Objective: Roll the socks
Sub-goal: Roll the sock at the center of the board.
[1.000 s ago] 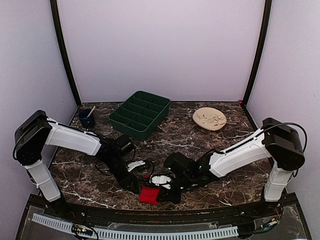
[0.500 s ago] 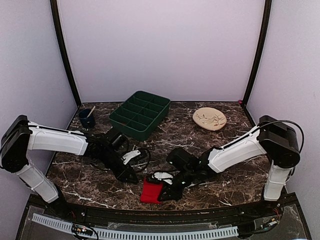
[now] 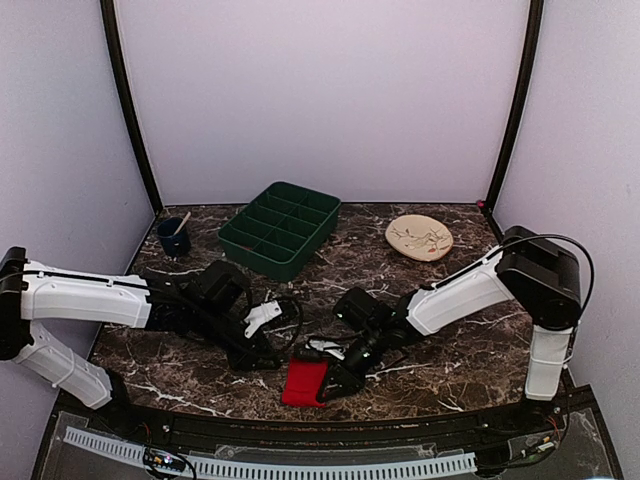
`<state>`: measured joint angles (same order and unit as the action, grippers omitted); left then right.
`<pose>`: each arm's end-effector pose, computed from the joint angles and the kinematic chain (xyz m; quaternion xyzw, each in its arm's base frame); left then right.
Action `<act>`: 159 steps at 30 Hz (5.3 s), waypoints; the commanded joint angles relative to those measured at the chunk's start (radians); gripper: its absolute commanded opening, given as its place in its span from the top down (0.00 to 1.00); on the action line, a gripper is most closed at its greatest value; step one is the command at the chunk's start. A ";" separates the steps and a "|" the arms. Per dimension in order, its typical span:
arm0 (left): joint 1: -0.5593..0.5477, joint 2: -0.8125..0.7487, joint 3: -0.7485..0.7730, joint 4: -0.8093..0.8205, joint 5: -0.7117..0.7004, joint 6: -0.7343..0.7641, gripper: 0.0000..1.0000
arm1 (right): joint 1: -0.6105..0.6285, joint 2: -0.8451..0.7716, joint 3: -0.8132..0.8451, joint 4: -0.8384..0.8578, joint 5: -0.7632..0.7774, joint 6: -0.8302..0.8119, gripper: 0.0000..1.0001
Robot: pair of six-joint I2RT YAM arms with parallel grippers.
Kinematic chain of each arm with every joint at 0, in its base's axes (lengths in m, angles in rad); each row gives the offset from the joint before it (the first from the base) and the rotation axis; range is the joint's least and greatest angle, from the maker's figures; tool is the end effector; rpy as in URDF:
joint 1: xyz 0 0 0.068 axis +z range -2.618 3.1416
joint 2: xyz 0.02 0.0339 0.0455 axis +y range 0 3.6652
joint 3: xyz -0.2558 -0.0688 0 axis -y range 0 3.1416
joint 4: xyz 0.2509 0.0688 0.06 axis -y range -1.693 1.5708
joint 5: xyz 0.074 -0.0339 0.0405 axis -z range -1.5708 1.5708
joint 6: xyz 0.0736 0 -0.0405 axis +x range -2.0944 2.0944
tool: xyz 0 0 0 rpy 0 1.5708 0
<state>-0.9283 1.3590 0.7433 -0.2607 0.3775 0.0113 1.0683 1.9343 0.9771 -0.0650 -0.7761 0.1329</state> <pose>0.1561 -0.2539 0.1582 0.4751 0.7947 -0.3061 0.2216 0.1332 0.3495 0.0740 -0.4932 0.7491 0.4422 0.0010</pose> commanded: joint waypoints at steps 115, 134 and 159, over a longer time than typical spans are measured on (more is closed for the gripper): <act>-0.132 0.404 0.197 -0.155 0.181 0.216 0.88 | -0.172 0.009 -0.142 0.206 -0.154 0.289 0.72; -0.012 0.553 0.271 -0.232 0.480 0.204 0.88 | -0.123 -0.262 -0.311 0.224 0.251 0.173 0.72; 0.042 0.657 0.288 -0.267 0.607 0.240 0.88 | 0.178 -0.266 -0.190 0.113 0.522 -0.113 0.70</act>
<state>-0.8883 1.9953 1.0317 -0.4808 1.0111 0.2279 1.2251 1.6394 0.7422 0.0574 -0.2790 0.0734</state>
